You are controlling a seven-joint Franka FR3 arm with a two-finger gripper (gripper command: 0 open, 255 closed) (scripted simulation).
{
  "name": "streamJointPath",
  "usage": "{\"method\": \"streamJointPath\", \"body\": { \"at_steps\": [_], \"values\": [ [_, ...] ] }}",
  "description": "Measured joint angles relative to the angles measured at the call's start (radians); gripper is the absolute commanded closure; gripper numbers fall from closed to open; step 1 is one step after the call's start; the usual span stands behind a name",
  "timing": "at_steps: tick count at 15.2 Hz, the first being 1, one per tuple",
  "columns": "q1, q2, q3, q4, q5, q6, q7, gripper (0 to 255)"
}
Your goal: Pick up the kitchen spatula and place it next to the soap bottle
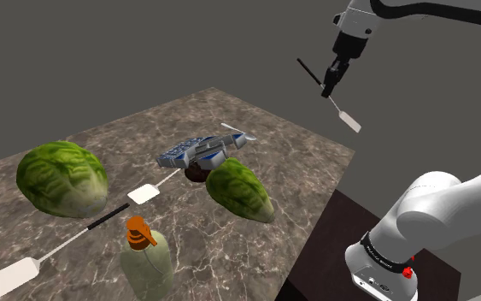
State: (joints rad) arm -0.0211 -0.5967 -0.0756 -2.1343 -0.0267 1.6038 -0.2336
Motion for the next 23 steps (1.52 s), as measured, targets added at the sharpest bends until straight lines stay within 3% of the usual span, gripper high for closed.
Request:
{"method": "streamJointPath", "body": {
  "at_steps": [6,23],
  "values": [
    [0.020,-0.043,0.061,0.001,0.029,-0.044,0.071,255],
    [0.125,-0.097,0.402,0.016,0.219,-0.085,0.466,255]
  ]
}}
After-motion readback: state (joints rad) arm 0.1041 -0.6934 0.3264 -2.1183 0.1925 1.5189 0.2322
